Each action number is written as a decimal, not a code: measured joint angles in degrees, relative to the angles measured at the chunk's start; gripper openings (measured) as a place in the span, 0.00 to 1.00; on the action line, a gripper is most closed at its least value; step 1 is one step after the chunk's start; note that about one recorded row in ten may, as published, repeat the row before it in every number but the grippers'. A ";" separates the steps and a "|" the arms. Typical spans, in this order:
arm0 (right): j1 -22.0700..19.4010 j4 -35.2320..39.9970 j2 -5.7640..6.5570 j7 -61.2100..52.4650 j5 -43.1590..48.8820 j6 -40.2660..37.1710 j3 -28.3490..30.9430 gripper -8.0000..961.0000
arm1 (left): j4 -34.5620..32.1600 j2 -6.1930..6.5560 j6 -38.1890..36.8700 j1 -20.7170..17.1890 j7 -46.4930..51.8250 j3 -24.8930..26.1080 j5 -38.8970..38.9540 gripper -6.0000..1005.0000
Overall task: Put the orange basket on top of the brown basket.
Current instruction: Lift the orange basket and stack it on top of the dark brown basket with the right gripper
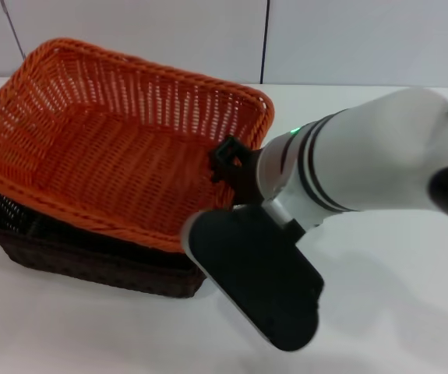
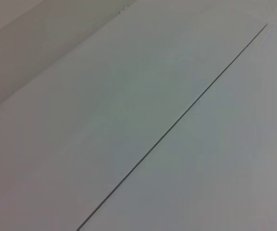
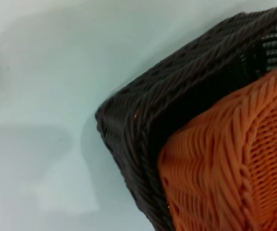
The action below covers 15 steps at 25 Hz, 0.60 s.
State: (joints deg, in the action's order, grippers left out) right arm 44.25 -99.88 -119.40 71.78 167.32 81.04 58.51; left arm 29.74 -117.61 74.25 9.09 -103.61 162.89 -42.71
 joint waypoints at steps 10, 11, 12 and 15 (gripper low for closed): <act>-1.43 5.25 0.24 -0.43 0.06 -12.06 -2.61 0.33 | -0.03 0.07 1.02 -0.13 0.77 -0.31 0.00 0.74; -1.45 5.68 0.25 -0.44 0.09 -12.61 -3.23 0.33 | -0.03 0.08 1.07 -0.13 0.77 -0.31 0.00 0.74; -1.45 6.07 0.26 -0.42 0.11 -13.03 -3.72 0.33 | -0.03 0.08 1.10 -0.13 0.77 -0.30 0.00 0.74; -1.58 7.56 0.34 -0.48 0.19 -15.25 -4.97 0.33 | -0.03 0.10 1.26 -0.11 0.78 -0.29 0.00 0.74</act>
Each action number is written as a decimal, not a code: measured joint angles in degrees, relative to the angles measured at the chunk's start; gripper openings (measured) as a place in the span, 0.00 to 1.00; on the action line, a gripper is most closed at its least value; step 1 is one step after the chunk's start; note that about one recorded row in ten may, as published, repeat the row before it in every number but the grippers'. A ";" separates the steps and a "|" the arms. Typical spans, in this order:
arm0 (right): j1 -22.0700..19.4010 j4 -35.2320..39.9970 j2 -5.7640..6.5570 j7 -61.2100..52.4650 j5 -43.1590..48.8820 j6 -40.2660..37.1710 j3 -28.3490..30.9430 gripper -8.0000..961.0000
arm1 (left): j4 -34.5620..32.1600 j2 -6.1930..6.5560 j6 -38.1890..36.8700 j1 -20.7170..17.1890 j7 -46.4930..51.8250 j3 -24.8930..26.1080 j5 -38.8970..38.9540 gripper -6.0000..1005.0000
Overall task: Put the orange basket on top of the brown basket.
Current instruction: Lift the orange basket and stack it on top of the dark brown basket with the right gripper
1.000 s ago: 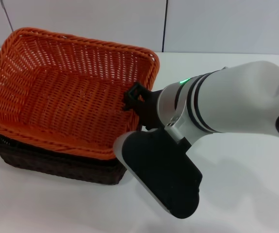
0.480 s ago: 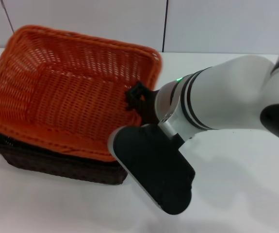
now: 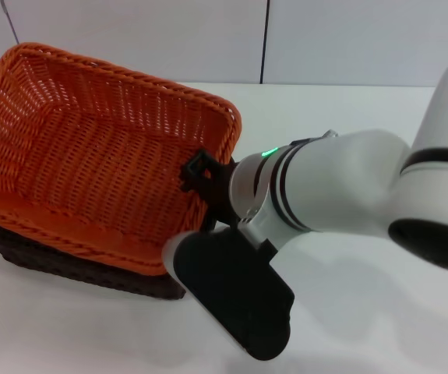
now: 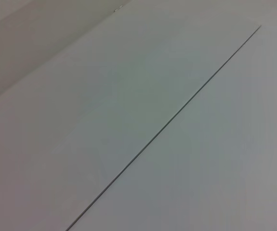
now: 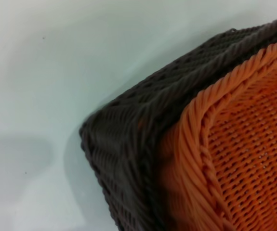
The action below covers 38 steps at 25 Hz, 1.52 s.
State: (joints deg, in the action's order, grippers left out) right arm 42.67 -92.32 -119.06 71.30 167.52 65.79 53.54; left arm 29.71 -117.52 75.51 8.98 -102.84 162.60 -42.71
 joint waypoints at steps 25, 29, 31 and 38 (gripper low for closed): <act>-0.64 1.83 0.43 0.89 0.36 -3.51 -1.75 0.33 | -0.80 0.05 -0.18 0.50 0.19 -0.77 0.00 0.73; -1.28 1.77 0.45 1.14 0.36 -5.18 -1.89 0.33 | -0.80 0.15 0.05 0.51 0.23 -0.91 0.00 0.73; -2.08 1.54 0.50 1.49 0.34 -7.02 -2.05 0.33 | -0.79 0.17 0.07 0.50 0.24 -0.93 0.00 0.73; -5.93 -0.47 0.47 5.00 0.16 -12.26 -1.25 0.33 | -0.80 0.19 0.08 0.38 0.69 -1.51 0.00 0.73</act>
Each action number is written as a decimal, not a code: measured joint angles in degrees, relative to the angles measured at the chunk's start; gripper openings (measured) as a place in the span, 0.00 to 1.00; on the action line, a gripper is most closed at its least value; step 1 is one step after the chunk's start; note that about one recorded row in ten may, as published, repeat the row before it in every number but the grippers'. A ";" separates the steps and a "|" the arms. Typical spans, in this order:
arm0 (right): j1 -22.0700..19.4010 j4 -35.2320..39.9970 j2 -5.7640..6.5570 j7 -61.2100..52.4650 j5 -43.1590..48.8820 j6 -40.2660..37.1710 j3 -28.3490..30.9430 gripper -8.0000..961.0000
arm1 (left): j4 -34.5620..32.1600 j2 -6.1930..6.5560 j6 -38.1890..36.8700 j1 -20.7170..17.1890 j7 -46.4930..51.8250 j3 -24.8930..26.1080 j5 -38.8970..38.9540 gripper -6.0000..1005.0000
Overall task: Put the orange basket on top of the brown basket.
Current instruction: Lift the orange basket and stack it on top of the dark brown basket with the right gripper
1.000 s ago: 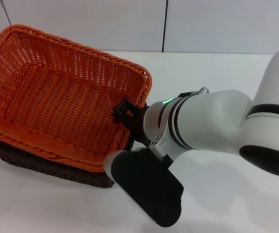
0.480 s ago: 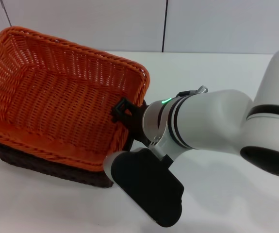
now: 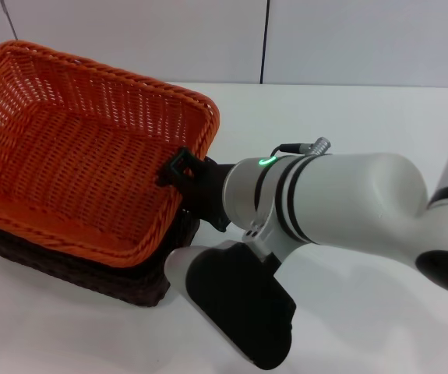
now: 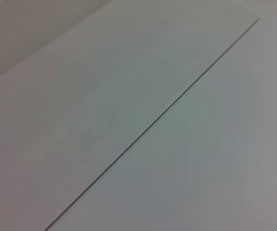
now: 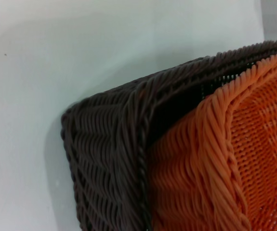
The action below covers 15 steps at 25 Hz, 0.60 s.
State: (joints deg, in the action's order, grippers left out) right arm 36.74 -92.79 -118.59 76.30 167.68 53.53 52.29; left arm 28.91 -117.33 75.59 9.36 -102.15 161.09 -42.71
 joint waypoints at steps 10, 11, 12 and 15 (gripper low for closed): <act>-2.98 0.61 0.10 2.19 -0.08 -3.31 -0.83 0.33 | -0.01 -0.18 0.00 -0.14 0.39 -0.88 0.00 0.73; -3.08 0.72 0.10 2.16 -0.08 -3.81 -0.87 0.33 | -0.01 -0.18 0.00 -0.14 0.39 -0.88 0.00 0.73; -3.17 0.81 0.10 2.15 -0.08 -4.20 -0.95 0.32 | -0.23 -0.24 0.11 -0.14 0.60 -0.98 0.00 0.73; -3.64 1.10 0.10 2.77 -0.07 -5.61 -0.89 0.32 | -0.61 -0.25 0.21 -0.15 0.63 -1.02 0.00 0.73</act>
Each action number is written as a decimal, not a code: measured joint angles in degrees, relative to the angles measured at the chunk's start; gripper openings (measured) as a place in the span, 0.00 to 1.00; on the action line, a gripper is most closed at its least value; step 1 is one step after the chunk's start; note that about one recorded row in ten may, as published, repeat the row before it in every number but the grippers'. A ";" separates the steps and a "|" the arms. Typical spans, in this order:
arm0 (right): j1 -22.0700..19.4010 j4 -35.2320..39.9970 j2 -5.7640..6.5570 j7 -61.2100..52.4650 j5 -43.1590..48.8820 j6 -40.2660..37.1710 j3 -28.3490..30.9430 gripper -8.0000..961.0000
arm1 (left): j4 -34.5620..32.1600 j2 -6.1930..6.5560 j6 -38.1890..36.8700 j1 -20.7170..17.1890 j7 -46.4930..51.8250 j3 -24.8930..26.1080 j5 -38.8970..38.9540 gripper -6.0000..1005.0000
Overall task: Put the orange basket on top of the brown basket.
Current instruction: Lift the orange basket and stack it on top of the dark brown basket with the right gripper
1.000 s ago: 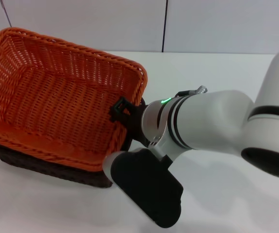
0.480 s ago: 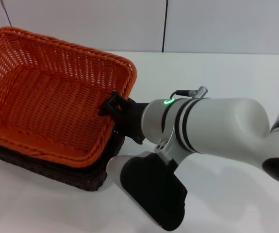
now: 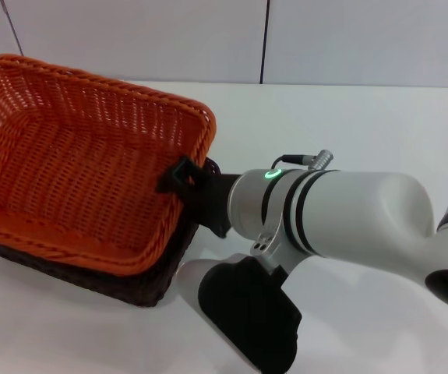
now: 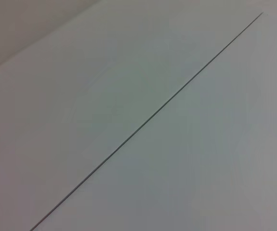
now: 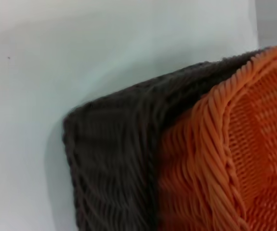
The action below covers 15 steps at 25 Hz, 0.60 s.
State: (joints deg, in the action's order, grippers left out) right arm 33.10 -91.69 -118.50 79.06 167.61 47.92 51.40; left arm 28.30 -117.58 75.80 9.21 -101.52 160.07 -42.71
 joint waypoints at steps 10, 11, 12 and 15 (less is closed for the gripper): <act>-1.30 0.64 -0.18 3.66 -0.01 -2.60 1.33 0.32 | -0.22 -0.03 0.29 -0.16 0.60 -0.03 0.00 0.73; -1.30 0.62 -0.18 3.66 -0.01 -2.56 1.33 0.32 | -0.25 -0.02 0.29 -0.16 0.64 -0.03 0.00 0.73; -1.24 0.65 -0.18 3.66 0.00 -2.25 1.33 0.32 | -0.25 -0.02 0.29 -0.16 0.64 -0.03 0.00 0.73; -0.47 0.44 -0.41 2.90 0.02 0.59 1.81 0.32 | -0.39 0.06 0.11 -0.16 0.78 -0.03 0.00 0.73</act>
State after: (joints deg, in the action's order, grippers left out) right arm 32.63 -91.25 -118.91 81.96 167.63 48.51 53.20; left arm 27.91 -117.53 75.91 9.05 -100.73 160.05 -42.71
